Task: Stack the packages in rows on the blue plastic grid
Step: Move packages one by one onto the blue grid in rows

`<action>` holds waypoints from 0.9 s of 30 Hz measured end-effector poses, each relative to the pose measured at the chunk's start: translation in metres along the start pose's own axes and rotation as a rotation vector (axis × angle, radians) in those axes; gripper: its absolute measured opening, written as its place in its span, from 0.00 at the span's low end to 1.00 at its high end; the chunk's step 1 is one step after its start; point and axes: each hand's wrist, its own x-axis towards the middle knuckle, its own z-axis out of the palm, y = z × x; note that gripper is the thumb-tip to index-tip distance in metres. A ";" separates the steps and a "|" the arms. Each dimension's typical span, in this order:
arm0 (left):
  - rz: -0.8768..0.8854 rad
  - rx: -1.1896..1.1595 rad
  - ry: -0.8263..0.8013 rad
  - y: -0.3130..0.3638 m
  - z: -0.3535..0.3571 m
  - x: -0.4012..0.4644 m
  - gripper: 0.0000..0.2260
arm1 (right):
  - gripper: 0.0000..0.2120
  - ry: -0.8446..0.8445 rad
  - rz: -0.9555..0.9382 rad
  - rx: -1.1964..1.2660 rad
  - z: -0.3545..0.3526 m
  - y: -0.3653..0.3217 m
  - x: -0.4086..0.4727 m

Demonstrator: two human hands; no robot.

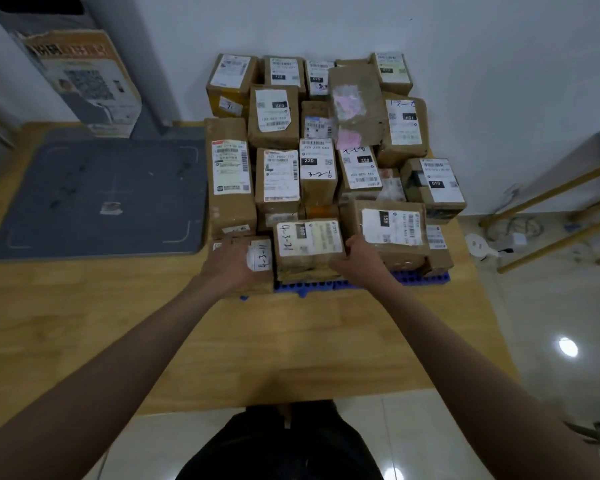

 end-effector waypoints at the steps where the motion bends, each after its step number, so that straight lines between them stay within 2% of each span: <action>1: -0.030 0.005 0.000 -0.009 0.004 -0.003 0.37 | 0.21 0.030 0.019 0.010 0.007 0.001 -0.002; 3: -0.087 0.030 -0.024 -0.021 0.012 -0.009 0.36 | 0.31 0.043 0.065 0.000 0.020 0.003 -0.003; 5: -0.092 0.040 -0.055 -0.029 0.019 -0.012 0.36 | 0.35 0.027 0.113 0.025 0.028 0.003 -0.001; 10: -0.061 0.042 -0.025 -0.033 0.031 -0.013 0.36 | 0.29 0.110 0.173 0.089 0.044 0.002 0.010; 13: -0.076 0.045 -0.020 -0.031 0.031 -0.010 0.39 | 0.33 0.158 0.190 0.113 0.047 0.003 0.016; 15: -0.096 0.109 0.040 -0.032 0.029 -0.006 0.41 | 0.35 0.174 0.197 0.151 0.047 0.005 0.020; 18: -0.112 0.182 0.091 -0.035 0.026 0.001 0.42 | 0.34 0.188 0.186 0.210 0.048 0.010 0.021; 21: -0.106 0.108 0.042 -0.038 0.025 0.010 0.46 | 0.28 0.153 0.196 0.269 0.051 0.014 0.019; 27: -0.074 0.175 0.052 -0.043 0.024 0.019 0.48 | 0.33 0.067 0.225 0.366 0.053 0.020 0.016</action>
